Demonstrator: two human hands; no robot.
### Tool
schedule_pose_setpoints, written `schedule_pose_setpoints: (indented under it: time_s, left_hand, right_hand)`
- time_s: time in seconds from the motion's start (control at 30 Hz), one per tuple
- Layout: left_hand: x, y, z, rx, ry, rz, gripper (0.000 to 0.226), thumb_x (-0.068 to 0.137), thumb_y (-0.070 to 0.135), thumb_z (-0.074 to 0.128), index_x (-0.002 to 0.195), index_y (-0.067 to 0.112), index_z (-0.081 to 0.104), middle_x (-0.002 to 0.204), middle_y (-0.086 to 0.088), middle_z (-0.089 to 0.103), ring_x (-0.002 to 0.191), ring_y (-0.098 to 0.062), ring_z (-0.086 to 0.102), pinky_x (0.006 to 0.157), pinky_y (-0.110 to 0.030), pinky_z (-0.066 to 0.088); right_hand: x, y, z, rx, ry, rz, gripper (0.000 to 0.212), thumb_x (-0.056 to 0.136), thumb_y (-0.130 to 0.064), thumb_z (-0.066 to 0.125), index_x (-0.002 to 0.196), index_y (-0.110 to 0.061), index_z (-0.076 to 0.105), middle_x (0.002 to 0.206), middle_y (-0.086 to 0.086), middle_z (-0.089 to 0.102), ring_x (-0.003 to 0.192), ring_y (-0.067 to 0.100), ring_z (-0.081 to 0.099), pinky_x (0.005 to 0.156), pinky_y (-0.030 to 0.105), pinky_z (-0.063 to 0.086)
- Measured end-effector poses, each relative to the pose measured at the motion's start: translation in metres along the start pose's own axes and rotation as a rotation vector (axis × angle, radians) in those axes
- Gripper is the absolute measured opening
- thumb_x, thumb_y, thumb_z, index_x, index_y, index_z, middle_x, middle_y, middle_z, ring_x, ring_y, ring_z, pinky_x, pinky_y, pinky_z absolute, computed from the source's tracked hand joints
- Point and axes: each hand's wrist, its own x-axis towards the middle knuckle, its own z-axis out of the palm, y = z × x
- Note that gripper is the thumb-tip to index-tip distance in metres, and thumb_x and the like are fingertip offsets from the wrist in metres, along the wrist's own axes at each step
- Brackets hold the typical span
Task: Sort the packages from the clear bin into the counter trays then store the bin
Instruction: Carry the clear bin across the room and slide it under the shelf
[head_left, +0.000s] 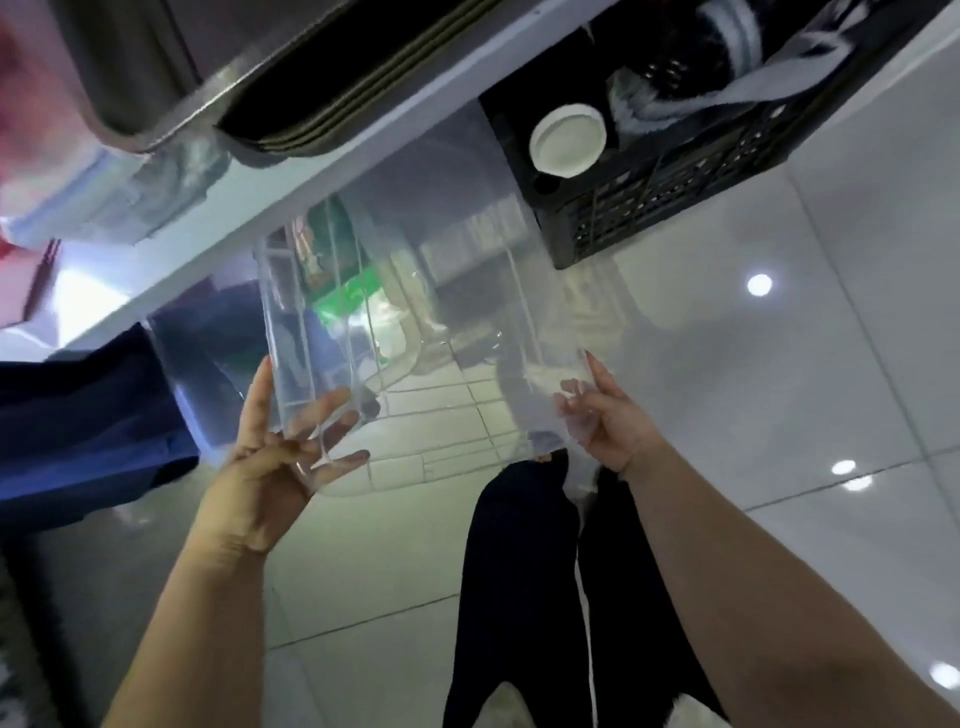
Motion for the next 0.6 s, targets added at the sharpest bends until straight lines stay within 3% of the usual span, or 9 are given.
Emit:
schedule_pose_setpoints:
  time_s: [0.1, 0.27, 0.37, 0.47, 0.6]
  left_hand:
    - [-0.024, 0.001, -0.006, -0.024, 0.102, -0.012, 0.09, 0.074, -0.017, 0.033, 0.144, 0.039, 0.035, 0.127, -0.012, 0.06, 0.114, -0.034, 0.058, 0.088, -0.058, 0.049]
    - [-0.044, 0.004, -0.038, -0.124, 0.206, -0.036, 0.067, 0.085, -0.009, 0.049, 0.137, 0.033, 0.049, 0.115, -0.006, 0.064, 0.106, -0.026, 0.062, 0.086, -0.053, 0.054]
    - [-0.052, 0.002, -0.066, -0.178, 0.202, -0.062, 0.067, 0.081, -0.008, 0.052, 0.132, 0.035, 0.054, 0.119, -0.005, 0.064, 0.111, -0.026, 0.06, 0.088, -0.051, 0.053]
    - [-0.063, -0.004, -0.101, -0.21, 0.196, -0.079, 0.066, 0.076, -0.004, 0.055, 0.128, 0.036, 0.058, 0.115, -0.002, 0.067, 0.108, -0.024, 0.059, 0.087, -0.046, 0.054]
    - [-0.076, -0.014, -0.147, -0.243, 0.24, -0.057, 0.057, 0.081, -0.003, 0.053, 0.117, 0.04, 0.065, 0.114, 0.004, 0.07, 0.103, -0.019, 0.062, 0.084, -0.044, 0.055]
  right_hand:
    - [-0.04, 0.013, 0.02, -0.008, 0.049, 0.01, 0.07, 0.069, 0.013, 0.06, 0.115, -0.041, 0.064, 0.087, -0.002, 0.073, 0.078, 0.015, 0.069, 0.059, 0.028, 0.055]
    - [-0.074, 0.032, 0.06, -0.177, 0.176, -0.067, 0.071, 0.079, 0.021, 0.042, 0.133, -0.025, 0.048, 0.077, -0.004, 0.063, 0.067, 0.012, 0.06, 0.063, 0.031, 0.052]
    - [-0.095, 0.046, 0.086, -0.242, 0.227, -0.122, 0.07, 0.084, 0.018, 0.045, 0.138, -0.027, 0.042, 0.099, 0.003, 0.063, 0.085, 0.021, 0.062, 0.083, 0.047, 0.051]
    - [-0.113, 0.064, 0.112, -0.314, 0.258, -0.198, 0.071, 0.087, 0.013, 0.048, 0.14, -0.033, 0.039, 0.129, 0.011, 0.051, 0.112, 0.029, 0.056, 0.087, 0.043, 0.053]
    - [-0.113, 0.077, 0.163, -0.339, 0.273, -0.321, 0.067, 0.088, 0.011, 0.05, 0.133, -0.039, 0.048, 0.103, 0.001, 0.061, 0.103, 0.022, 0.06, 0.08, 0.036, 0.057]
